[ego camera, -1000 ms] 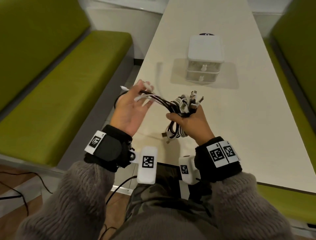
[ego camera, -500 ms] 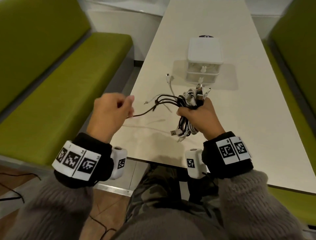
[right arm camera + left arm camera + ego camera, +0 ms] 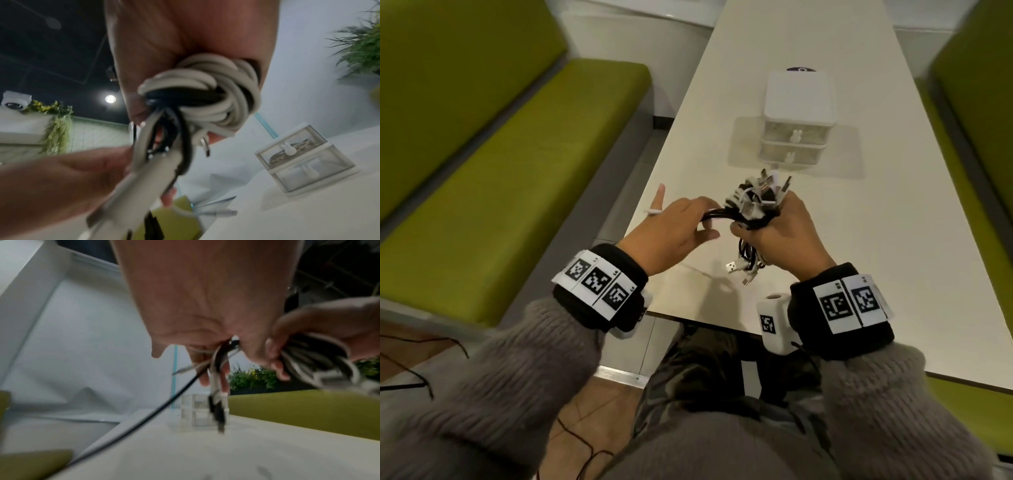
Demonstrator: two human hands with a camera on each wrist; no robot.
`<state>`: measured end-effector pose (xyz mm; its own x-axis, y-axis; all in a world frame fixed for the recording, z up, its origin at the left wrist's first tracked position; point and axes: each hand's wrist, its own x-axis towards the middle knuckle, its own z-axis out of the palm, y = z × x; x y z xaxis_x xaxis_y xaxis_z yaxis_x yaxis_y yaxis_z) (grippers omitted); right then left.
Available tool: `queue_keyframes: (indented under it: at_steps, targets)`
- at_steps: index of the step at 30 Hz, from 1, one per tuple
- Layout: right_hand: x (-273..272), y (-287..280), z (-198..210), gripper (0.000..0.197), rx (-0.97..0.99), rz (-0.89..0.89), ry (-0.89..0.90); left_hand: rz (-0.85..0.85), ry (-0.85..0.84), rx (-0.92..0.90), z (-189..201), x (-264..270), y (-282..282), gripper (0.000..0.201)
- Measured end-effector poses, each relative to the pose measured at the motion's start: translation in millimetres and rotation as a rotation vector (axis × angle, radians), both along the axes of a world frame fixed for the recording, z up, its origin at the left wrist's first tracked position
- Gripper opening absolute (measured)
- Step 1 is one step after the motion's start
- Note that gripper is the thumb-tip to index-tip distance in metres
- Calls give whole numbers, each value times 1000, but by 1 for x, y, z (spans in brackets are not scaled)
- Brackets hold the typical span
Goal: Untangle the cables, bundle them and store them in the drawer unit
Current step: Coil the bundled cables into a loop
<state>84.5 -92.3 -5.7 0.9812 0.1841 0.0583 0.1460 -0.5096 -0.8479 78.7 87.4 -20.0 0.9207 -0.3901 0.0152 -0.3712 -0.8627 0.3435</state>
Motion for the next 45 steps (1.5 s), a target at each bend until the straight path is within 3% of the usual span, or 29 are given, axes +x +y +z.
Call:
queue_keyframes:
  at_steps: [1,2,7,8,11,13,16,18,21,28,32,36,40,45]
  targets:
    - [1,1,1,19,63,-17,-13,52,37,-125,-3,0,-1,16]
    - [2,1,0,20,108,-27,-22,95,64,-224,-4,-1,-3,12]
    - [5,-7,-3,24,300,-55,-28,167,67,-316,-5,-1,-8,26]
    - [5,-9,-4,29,352,-58,-43,168,149,-401,-1,-3,-10,28]
    - [2,-10,-6,26,545,-61,-72,183,411,-901,13,-11,-23,29]
    - [1,-7,-11,18,632,-49,-32,212,351,-1056,15,-12,-30,32]
    - [-1,-6,-15,20,670,-6,-11,200,149,-1063,6,-12,-37,34]
    - [-3,-5,-15,24,703,-14,-21,164,115,-999,2,-14,-42,38]
    - [-4,-3,-14,22,738,-20,-24,120,205,-1023,1,-20,-51,42]
    - [-9,3,-7,21,592,71,-26,240,580,-1338,14,-15,-51,59]
    - [-7,7,-9,21,525,15,-6,210,651,-1453,11,-16,-46,62]
    - [-7,11,-10,23,675,-47,62,177,648,-1435,14,-15,-49,76]
    - [-10,18,-10,19,762,-142,95,122,636,-1426,8,-14,-54,124]
    - [-9,16,-13,22,846,-208,206,212,501,-1244,1,-11,-61,107]
